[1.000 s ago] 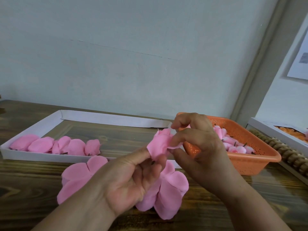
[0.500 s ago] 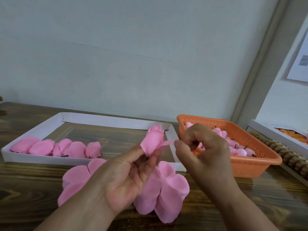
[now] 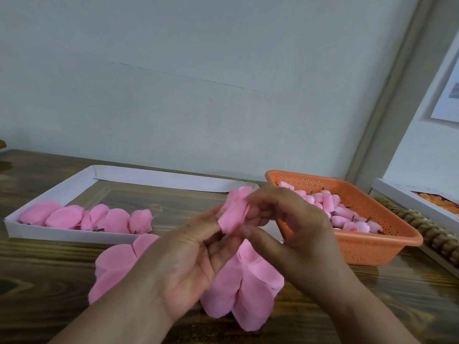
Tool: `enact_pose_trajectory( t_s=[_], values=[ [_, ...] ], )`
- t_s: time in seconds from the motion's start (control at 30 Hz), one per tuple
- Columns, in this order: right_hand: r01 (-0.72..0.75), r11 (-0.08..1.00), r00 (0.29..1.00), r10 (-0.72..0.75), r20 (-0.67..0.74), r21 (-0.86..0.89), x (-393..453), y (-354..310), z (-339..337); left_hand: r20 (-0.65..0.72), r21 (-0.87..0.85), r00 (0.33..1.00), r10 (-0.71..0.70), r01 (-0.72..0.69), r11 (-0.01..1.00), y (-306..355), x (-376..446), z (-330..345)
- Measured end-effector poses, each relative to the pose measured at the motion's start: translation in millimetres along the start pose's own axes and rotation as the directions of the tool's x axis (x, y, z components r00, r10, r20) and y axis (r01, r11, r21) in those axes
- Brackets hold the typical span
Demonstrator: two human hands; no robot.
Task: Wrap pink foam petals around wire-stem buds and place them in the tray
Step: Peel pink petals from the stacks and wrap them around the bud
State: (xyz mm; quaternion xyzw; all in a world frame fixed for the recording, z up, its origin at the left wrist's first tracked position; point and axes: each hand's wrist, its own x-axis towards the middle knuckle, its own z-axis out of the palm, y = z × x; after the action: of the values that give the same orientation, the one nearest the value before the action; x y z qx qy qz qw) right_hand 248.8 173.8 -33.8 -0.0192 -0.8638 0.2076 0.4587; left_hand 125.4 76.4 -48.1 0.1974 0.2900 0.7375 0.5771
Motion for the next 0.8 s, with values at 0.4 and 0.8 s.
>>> enact_pose_trajectory(
  t_s=[0.4,0.8],
  values=[
    [0.091,0.994,0.963,-0.074,0.258,-0.057,4.3,1.1,-16.9,0.001,0.087,1.0,-0.009,0.009,0.996,-4.5,-3.6,0.4],
    [0.031,0.998,0.948,-0.01,0.317,-0.062,5.3,0.4,-18.1,-0.026,0.106,1.0,-0.002,0.004,0.994,-9.1,0.4,-2.4]
  ],
)
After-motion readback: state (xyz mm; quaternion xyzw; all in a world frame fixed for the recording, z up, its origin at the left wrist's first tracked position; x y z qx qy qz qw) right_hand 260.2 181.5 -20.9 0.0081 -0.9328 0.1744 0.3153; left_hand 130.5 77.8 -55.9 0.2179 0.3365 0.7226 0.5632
